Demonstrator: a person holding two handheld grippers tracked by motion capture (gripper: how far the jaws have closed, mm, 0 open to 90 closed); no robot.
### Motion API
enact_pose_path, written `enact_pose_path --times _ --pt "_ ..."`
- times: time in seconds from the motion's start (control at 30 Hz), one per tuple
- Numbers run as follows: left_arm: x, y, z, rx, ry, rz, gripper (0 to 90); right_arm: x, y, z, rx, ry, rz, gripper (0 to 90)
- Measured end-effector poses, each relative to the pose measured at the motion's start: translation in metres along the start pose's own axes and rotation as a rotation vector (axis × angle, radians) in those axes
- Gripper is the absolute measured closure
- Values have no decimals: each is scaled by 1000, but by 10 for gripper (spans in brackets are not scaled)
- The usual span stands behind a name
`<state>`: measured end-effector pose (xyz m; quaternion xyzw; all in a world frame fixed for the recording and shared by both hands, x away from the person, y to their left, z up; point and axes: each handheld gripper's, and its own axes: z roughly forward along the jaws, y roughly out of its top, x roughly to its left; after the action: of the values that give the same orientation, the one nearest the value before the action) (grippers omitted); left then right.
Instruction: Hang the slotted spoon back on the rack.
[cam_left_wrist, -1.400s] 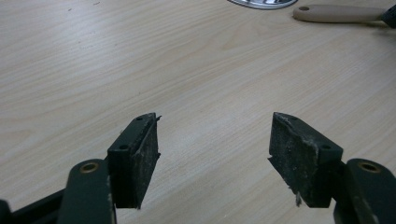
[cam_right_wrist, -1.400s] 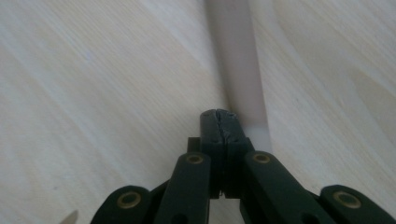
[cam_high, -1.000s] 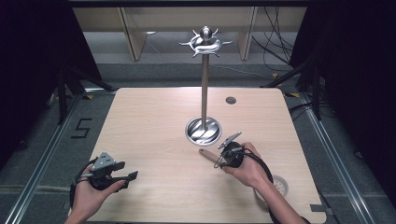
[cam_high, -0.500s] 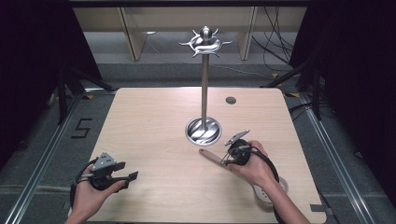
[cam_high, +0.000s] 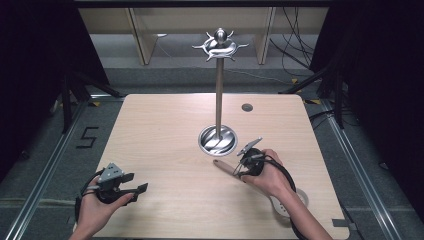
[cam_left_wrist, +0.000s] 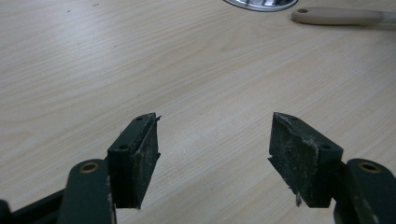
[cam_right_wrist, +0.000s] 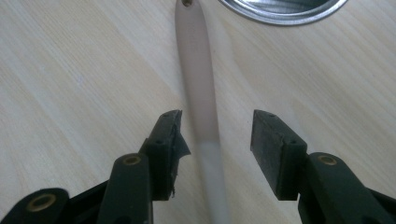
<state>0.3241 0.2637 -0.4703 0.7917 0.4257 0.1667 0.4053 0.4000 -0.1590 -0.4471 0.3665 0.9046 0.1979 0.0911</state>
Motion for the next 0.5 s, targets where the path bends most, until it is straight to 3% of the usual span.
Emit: enact_pose_path --times 0.03,0.1,0.13,0.2,0.4,0.47,0.5 --pt "-1 0 1 -5 3 -4 320 -2 2 1 -9 -14 -41 531" --pt "-1 0 1 -3 4 -5 320 -1 4 0 15 3 -21 531" --pt "-1 1 1 3 6 0 320 -5 9 3 36 -1 -71 535" --pt "-1 1 1 7 9 -2 320 -8 11 5 53 8 -98 553" --pt "0 0 1 3 10 10 319 -15 15 9 110 14 -119 562" --pt "-2 -1 0 -8 13 -13 319 -13 18 11 158 28 -119 563" --pt "-2 -1 0 -8 13 -13 319 -14 19 12 167 35 -144 563"
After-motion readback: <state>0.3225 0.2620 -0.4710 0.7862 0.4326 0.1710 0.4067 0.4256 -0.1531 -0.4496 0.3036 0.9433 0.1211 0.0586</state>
